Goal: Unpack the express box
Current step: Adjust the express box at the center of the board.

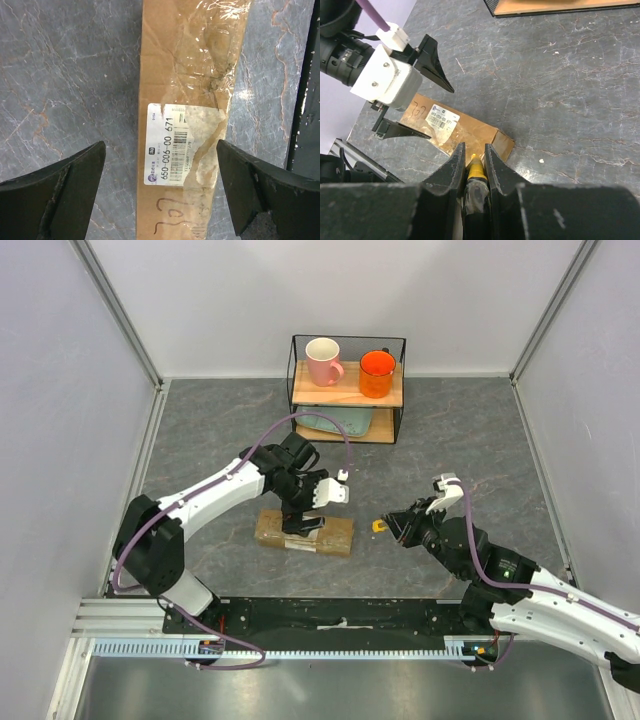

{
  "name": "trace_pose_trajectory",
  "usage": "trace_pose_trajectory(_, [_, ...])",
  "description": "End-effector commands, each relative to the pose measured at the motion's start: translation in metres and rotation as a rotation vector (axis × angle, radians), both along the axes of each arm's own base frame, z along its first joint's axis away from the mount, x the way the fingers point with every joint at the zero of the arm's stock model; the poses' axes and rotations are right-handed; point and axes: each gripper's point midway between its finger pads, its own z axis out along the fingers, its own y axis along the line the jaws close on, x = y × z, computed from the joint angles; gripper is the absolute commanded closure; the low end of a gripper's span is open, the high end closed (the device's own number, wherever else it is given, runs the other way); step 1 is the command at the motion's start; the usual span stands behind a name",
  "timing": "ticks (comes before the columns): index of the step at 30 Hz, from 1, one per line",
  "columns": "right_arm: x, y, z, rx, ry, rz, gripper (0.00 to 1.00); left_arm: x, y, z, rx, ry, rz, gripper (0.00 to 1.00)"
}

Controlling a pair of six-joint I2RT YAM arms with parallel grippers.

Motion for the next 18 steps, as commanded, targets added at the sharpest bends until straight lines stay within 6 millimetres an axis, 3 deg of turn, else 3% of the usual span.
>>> trace_pose_trajectory(1, [0.001,-0.001,0.005,0.006,-0.020,-0.004,1.00,-0.002,-0.010,0.005,-0.038,0.059,0.021,0.01])
trace_pose_trajectory(10, [0.002,-0.003,0.004,-0.005,-0.023,-0.012,1.00,-0.026,-0.007,-0.008,-0.022,0.189,-0.006,0.01])
trace_pose_trajectory(18, [0.003,-0.003,0.004,-0.016,-0.026,-0.014,1.00,-0.035,-0.001,-0.019,0.011,0.236,-0.026,0.01])
